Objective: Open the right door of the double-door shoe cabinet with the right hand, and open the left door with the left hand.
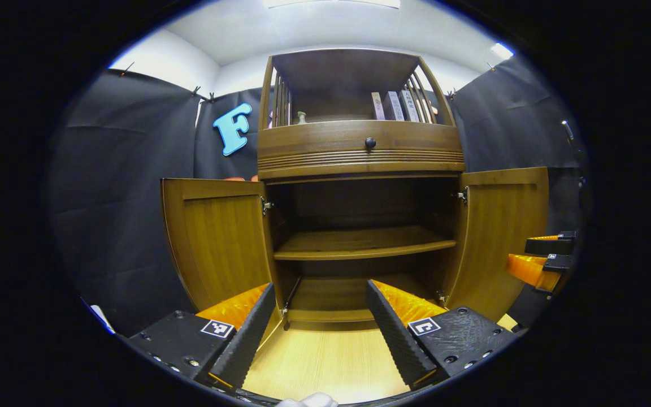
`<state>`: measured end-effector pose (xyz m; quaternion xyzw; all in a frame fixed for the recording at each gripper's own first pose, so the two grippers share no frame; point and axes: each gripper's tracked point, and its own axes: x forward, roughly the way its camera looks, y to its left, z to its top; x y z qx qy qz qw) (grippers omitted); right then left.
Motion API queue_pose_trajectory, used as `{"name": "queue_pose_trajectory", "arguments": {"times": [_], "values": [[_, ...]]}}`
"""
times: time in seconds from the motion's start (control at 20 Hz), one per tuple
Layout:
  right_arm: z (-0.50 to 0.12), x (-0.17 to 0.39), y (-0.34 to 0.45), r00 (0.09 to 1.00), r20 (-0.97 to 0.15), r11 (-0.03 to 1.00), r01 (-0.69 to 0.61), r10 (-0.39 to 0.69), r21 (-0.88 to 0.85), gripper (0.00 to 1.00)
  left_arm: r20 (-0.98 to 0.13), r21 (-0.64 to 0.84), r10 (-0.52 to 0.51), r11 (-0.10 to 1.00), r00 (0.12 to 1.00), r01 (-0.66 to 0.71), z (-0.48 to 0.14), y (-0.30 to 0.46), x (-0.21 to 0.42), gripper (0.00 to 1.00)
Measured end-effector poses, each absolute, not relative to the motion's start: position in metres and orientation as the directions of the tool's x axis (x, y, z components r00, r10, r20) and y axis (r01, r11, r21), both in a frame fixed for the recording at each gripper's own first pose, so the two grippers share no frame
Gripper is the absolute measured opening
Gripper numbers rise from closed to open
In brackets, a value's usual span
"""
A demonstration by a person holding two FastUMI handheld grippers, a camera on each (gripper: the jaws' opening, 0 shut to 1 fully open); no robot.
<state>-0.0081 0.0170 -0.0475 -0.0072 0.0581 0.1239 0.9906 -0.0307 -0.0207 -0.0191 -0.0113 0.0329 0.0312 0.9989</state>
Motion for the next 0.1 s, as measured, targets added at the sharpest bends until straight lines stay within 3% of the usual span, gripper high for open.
{"name": "queue_pose_trajectory", "arguments": {"times": [0.1], "values": [[-0.0488,-0.0094,0.0165,0.963,-0.12,0.97,-0.244,0.242,-0.001,1.0,-0.072,-0.022,0.055,0.998,0.996,-0.057,-0.0207,-0.0211,-0.0313,0.96]]}}
